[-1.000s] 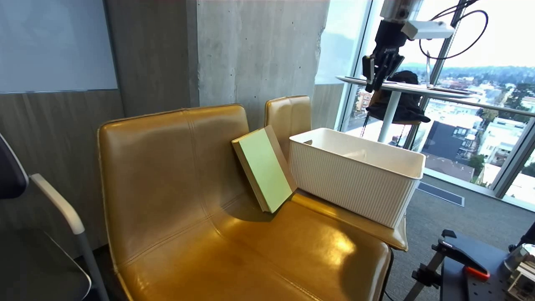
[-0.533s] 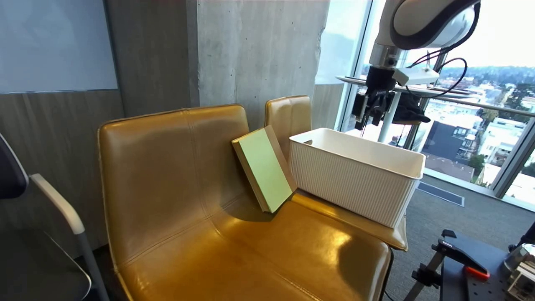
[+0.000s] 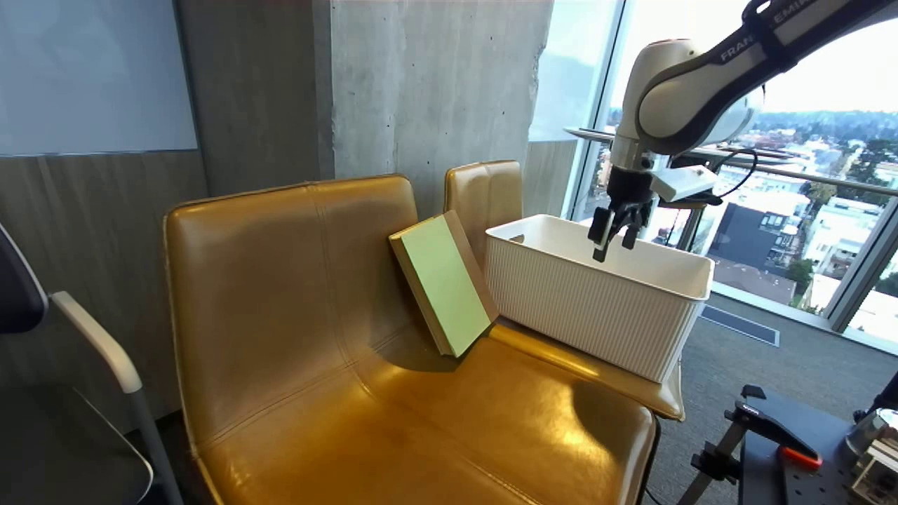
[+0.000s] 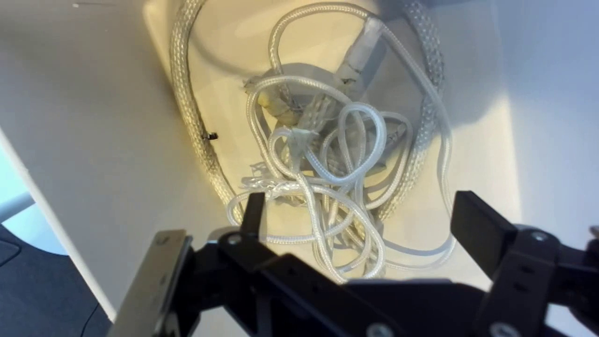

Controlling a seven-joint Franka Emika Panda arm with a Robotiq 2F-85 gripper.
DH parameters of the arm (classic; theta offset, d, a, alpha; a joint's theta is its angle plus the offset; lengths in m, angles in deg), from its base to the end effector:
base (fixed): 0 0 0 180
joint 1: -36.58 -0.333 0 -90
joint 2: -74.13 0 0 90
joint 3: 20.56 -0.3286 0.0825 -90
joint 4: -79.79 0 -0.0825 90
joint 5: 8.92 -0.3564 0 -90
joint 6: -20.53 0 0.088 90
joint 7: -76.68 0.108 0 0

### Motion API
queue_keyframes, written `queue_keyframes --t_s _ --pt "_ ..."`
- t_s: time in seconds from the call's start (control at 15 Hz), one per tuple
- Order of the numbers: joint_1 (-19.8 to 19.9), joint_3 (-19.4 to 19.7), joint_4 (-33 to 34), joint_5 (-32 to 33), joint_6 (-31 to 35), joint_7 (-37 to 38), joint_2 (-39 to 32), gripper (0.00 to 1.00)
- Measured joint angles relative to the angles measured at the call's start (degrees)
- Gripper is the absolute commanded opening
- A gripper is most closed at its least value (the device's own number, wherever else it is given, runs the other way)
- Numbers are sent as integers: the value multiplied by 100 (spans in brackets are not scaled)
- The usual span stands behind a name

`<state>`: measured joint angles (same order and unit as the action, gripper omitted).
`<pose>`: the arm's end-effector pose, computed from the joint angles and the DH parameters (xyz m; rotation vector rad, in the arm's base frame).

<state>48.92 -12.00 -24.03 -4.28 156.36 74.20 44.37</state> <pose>0.6029 -0.2213 0.2902 2.9820 -0.3648 0.0237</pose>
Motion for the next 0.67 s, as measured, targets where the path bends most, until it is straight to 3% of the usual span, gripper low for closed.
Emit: queue_keyframes --t_s 0.67 --pt "214 -30 337 -15 757 -285 -1252 100"
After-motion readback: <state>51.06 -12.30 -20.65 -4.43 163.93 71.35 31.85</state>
